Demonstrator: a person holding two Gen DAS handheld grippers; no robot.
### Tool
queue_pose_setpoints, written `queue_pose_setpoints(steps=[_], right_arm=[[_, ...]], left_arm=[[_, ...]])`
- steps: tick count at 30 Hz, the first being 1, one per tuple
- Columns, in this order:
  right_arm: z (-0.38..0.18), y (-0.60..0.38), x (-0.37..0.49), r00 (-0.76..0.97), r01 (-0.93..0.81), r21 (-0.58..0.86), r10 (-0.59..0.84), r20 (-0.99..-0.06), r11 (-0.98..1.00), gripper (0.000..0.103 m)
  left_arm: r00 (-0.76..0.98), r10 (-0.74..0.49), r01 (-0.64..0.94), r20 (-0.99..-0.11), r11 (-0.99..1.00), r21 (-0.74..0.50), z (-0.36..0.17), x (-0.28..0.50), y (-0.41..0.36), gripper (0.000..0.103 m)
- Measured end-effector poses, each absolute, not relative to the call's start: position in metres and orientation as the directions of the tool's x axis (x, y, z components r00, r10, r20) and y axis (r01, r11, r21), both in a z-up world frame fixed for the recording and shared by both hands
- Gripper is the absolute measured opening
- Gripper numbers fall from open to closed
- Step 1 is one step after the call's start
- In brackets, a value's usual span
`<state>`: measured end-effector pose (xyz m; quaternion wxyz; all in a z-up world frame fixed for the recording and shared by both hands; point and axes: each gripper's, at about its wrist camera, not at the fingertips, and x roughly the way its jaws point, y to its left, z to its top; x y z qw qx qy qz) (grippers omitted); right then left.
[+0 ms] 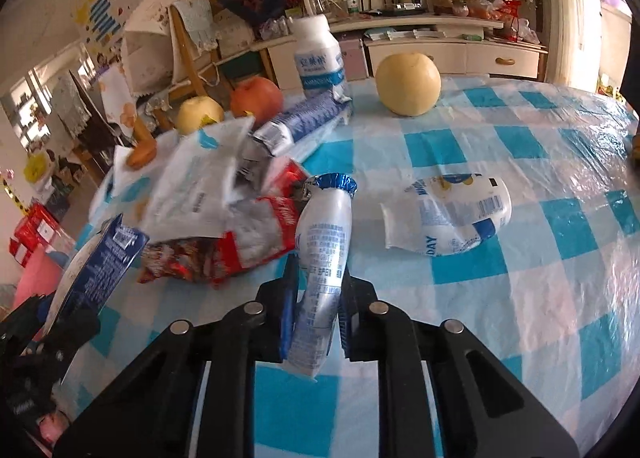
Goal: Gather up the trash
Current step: 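Carry packet and bottle to the pink bucket and open both tools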
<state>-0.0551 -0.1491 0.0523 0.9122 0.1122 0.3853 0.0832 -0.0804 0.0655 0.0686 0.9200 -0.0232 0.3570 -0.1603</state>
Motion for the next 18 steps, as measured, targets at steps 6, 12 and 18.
queue_pose_setpoints(steps=[6, 12, 18], right_arm=[[0.095, -0.098, -0.078, 0.733, -0.202, 0.264, 0.324, -0.598, 0.943, 0.019], [0.118, 0.012, -0.082, 0.62, -0.437, 0.355, 0.563, -0.546, 0.826, 0.019], [0.136, 0.137, -0.069, 0.425, -0.619, 0.435, 0.745, -0.514, 0.654, 0.02]], left_arm=[[0.786, -0.218, 0.142, -0.579, 0.974, -0.174, 0.096, -0.082, 0.119, 0.065], [0.853, 0.071, -0.181, -0.517, 0.969, -0.166, 0.118, -0.088, 0.209, 0.065], [0.769, 0.382, -0.523, -0.512, 0.836, -0.163, 0.128, -0.1, 0.303, 0.065]])
